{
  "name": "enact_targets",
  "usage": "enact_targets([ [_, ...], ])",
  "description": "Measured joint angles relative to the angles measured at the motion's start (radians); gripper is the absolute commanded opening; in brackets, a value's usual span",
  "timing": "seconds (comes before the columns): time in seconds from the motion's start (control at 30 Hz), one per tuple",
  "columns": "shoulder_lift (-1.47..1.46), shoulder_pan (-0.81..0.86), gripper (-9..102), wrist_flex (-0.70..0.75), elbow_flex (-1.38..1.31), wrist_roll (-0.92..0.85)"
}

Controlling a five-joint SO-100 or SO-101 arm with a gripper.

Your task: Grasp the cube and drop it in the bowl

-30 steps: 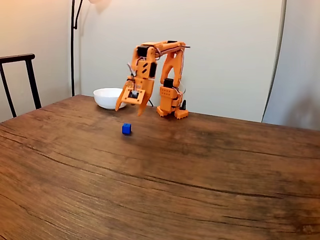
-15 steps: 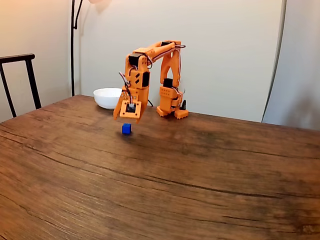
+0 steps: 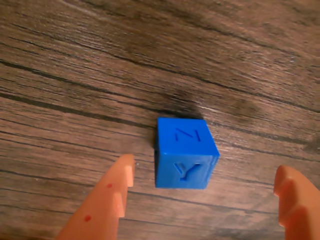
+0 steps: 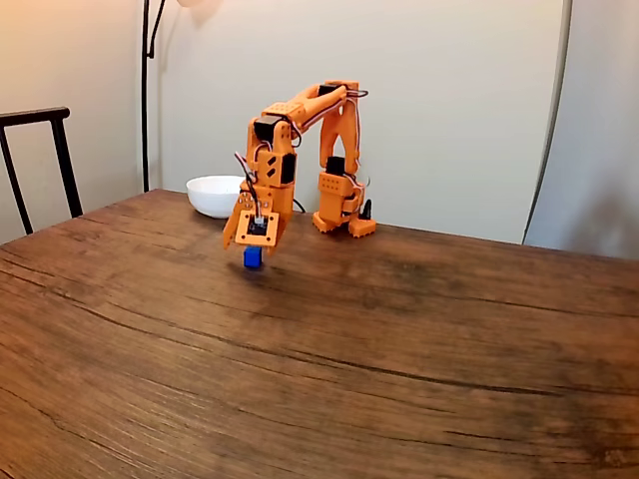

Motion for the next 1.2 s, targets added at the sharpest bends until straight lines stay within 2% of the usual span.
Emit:
enact_targets([
  [0.3,-0.091,0.0,37,-0.003,-0.018,-0.005],
  [0.63,-0.094,0.002,19,-0.017,-0.029,-0.005],
  [1.1,-0.1,0.002,18,-0.041,-0.031,-0.005],
  [1.2,-0.1,0.002,13,-0.041,-0.031,-0.003],
])
